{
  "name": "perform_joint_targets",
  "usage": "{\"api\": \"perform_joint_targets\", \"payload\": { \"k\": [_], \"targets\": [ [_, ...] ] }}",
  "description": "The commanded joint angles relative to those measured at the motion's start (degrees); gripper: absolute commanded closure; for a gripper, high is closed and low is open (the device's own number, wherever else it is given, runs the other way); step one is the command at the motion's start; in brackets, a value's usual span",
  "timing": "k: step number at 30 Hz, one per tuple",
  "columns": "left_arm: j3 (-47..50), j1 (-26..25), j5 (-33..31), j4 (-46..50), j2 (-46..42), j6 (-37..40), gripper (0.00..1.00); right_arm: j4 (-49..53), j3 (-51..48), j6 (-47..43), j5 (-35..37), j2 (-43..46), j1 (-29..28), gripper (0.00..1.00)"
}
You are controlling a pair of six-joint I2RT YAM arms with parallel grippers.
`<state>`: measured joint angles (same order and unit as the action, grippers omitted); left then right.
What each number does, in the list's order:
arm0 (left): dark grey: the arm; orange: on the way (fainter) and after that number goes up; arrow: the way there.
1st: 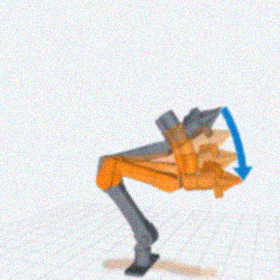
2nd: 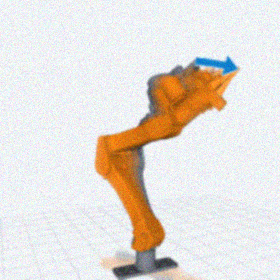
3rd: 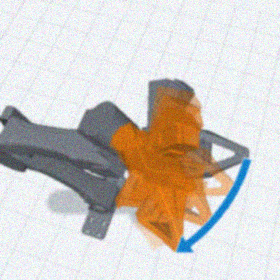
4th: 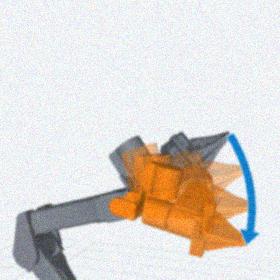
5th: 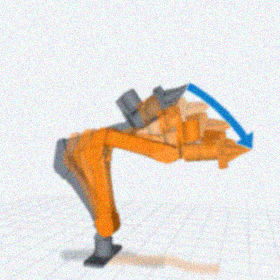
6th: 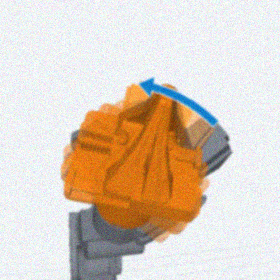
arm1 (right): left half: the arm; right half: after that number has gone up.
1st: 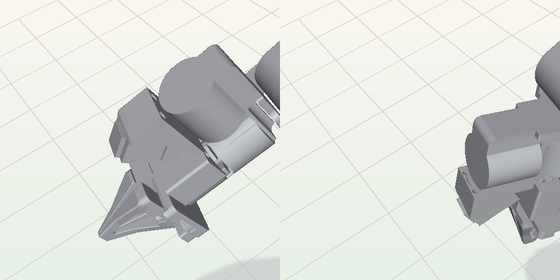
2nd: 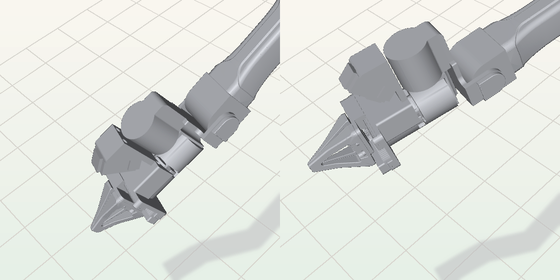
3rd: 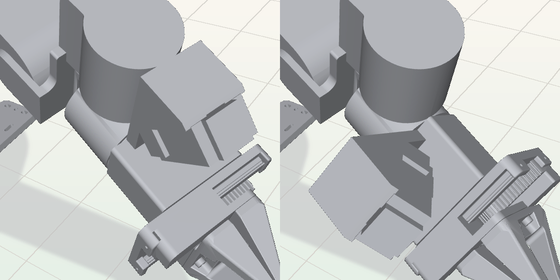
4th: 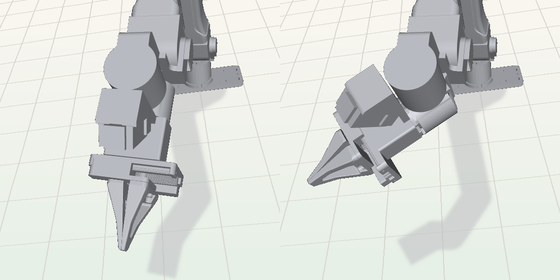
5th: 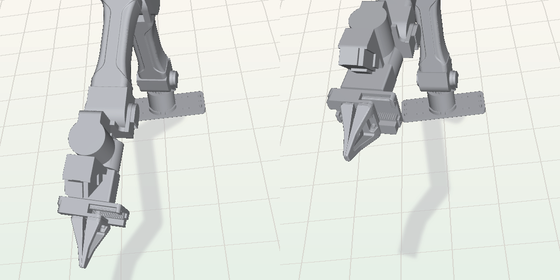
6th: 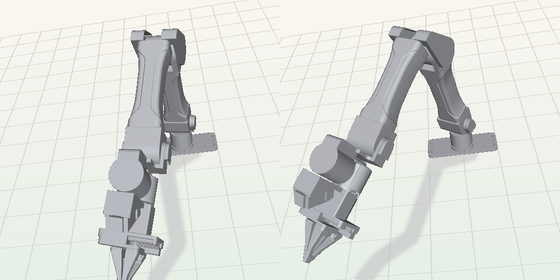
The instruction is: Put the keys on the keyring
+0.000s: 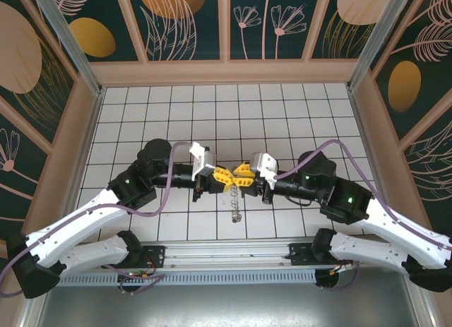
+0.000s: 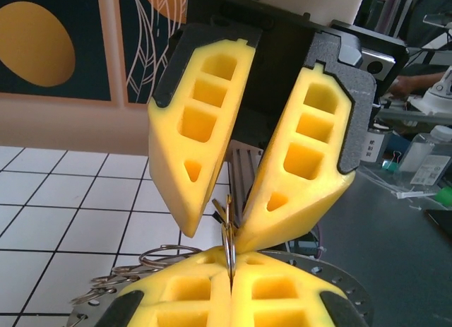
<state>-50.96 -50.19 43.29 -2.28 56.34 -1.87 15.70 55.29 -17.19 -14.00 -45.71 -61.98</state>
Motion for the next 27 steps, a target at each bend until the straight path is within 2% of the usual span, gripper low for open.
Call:
{"api": "perform_joint_targets", "payload": {
  "k": [1,6,9,15,17,19,22,27],
  "targets": [
    [-0.10,-0.32,2.81,-16.05,-1.83,-4.03,1.00,0.85,-2.63,1.51,-2.24,-0.79,-0.61,0.79],
    [1.21,-0.31,2.24,-18.47,-2.33,-4.55,1.00,1.50,-2.02,1.60,-1.83,-1.01,-0.54,0.81],
    [0.35,-0.32,1.10,-15.12,-2.13,-2.41,1.00,2.92,-1.01,1.17,-0.55,-1.85,-0.51,1.00],
    [-5.71,-0.34,-0.49,-0.96,0.14,4.18,1.00,8.37,2.19,-1.53,0.23,-4.76,-0.44,1.00],
    [-8.29,-0.30,-1.63,4.52,1.54,6.61,0.86,10.10,3.64,-2.54,0.36,-5.96,-0.48,1.00],
    [-10.94,-0.30,-1.90,10.48,3.54,9.27,0.80,11.44,4.94,-3.43,0.85,-6.98,-0.51,1.00],
    [-13.00,-0.29,-1.73,15.11,5.50,11.73,0.93,12.95,6.44,-4.42,1.59,-8.05,-0.51,1.00],
    [-13.29,-0.34,-2.30,16.52,6.58,13.08,1.00,14.73,7.71,-4.96,2.98,-9.25,-0.58,1.00]
  ]
}}
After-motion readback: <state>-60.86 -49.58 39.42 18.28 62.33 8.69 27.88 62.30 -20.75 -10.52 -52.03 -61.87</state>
